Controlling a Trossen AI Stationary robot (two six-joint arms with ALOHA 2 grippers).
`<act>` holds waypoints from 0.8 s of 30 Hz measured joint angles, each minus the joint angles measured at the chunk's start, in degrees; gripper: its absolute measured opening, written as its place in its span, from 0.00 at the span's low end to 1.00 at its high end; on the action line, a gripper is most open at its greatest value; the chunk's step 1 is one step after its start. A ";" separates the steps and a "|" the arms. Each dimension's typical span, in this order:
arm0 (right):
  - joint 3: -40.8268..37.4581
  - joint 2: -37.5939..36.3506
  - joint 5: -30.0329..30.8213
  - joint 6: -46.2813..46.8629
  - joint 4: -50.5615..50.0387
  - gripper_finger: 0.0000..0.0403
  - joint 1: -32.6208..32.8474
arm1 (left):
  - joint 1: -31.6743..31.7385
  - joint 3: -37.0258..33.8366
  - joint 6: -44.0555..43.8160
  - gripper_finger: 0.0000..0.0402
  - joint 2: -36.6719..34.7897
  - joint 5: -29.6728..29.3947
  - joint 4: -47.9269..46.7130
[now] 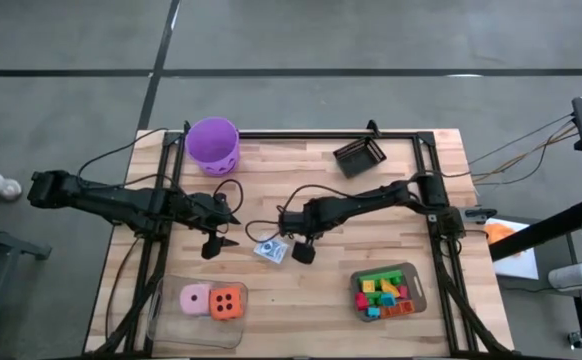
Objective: Pick & Place Toys
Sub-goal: Put the yellow playing card into the basket bin
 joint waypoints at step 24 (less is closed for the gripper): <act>2.68 4.59 11.93 -2.29 -5.74 0.87 0.13 | 0.00 0.00 0.00 0.81 0.00 0.00 0.02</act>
